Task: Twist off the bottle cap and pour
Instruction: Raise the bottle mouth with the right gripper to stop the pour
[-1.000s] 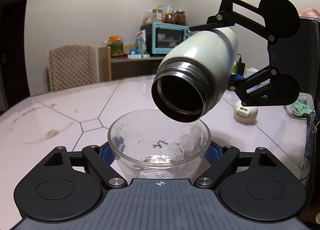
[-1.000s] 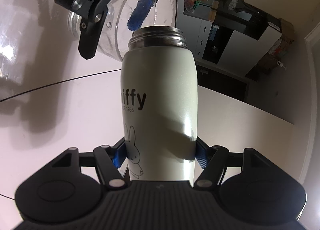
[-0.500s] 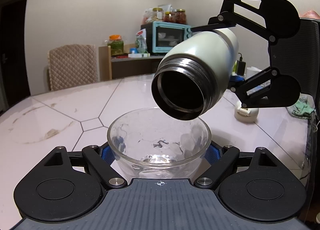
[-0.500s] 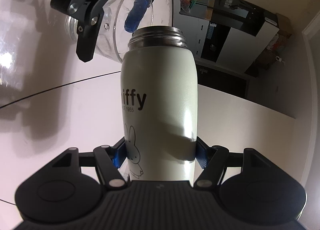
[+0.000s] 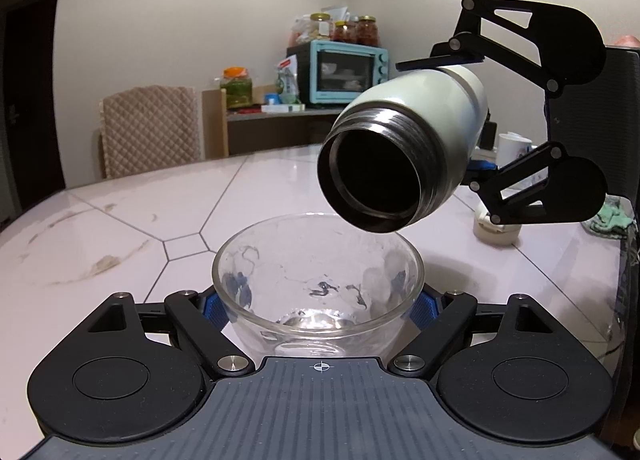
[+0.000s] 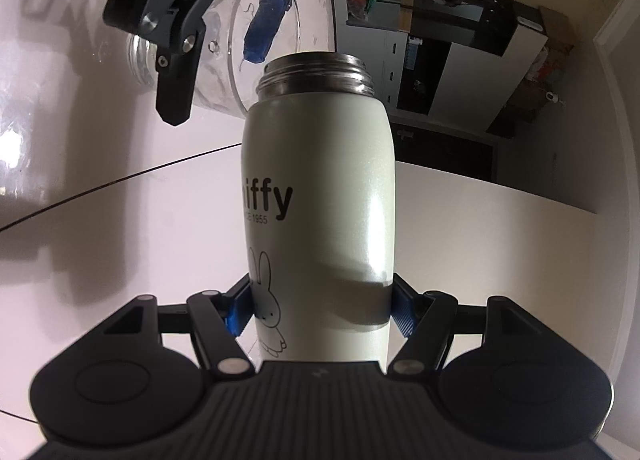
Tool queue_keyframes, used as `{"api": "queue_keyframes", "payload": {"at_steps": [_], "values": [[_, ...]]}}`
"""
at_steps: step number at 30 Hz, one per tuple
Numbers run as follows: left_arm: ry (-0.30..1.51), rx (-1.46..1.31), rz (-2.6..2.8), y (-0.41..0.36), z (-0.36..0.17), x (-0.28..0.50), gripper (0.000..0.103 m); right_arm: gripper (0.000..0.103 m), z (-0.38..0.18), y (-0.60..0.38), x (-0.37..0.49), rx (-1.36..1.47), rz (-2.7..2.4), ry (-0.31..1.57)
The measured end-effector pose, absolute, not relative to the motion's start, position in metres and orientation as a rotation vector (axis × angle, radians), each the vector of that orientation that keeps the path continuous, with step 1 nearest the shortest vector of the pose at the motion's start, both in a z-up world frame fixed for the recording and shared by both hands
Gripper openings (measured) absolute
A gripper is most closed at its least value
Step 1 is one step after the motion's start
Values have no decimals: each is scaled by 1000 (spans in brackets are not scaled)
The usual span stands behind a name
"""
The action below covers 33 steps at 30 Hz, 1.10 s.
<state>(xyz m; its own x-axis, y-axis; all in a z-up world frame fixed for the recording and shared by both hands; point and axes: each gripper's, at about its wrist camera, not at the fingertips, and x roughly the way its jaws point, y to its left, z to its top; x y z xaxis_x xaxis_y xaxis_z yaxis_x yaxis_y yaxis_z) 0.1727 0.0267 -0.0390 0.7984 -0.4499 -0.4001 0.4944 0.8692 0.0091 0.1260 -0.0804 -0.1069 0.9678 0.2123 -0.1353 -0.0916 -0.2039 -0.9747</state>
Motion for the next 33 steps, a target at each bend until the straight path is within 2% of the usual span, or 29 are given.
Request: {"api": "queue_keyframes", "payload": {"at_steps": [33], "values": [[414,133,-468,24,-38,170,86,70,-96,-92,122,-1479,333,-2]]}}
